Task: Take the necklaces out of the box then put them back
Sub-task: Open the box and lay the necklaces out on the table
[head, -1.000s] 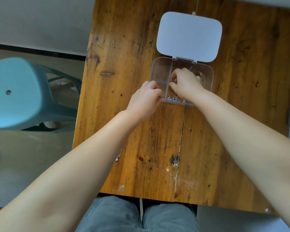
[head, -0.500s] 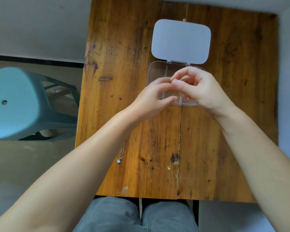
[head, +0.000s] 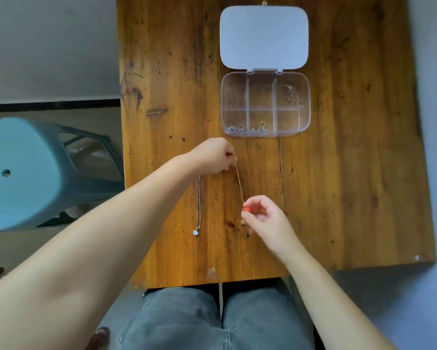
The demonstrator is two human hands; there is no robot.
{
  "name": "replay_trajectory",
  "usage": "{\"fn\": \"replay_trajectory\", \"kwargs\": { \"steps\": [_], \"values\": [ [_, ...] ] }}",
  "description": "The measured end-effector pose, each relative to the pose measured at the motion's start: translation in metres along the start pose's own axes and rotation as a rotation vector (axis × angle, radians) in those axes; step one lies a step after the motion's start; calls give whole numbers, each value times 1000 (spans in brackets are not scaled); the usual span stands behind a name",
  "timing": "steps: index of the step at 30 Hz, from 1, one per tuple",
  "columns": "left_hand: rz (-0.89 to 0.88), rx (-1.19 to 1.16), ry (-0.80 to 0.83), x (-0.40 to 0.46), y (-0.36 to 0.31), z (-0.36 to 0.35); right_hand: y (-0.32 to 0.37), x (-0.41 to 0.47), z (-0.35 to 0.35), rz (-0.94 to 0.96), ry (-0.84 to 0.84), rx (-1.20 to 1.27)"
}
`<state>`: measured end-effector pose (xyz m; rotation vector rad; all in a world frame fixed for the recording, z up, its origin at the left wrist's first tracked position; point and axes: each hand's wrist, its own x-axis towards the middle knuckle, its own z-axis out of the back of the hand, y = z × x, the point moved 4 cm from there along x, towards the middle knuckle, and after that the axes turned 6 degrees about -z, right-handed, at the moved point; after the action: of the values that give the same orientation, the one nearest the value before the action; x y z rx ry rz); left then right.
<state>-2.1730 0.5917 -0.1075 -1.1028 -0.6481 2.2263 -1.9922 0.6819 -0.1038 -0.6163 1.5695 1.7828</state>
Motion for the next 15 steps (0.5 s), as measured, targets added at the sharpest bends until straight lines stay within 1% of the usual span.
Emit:
{"fn": "replay_trajectory", "kwargs": {
  "steps": [2,4,6,8,12,15],
  "values": [
    [-31,191,25,5,-2,-2,-16,0,-18,60,-87,-257],
    [-66,315,34,5,-3,-3,-26,2,-32,131,-116,-385],
    [-106,386,20,3,-3,-3,-29,4,-39,191,-150,-498],
    [-138,409,-1,-1,-1,-4,-31,6,-42,215,-184,-559],
    [-163,411,-36,-8,8,-6,-29,6,-41,222,-210,-581],
    [-166,412,-72,-11,11,-6,-25,6,-44,315,-179,-685]
  ]
}}
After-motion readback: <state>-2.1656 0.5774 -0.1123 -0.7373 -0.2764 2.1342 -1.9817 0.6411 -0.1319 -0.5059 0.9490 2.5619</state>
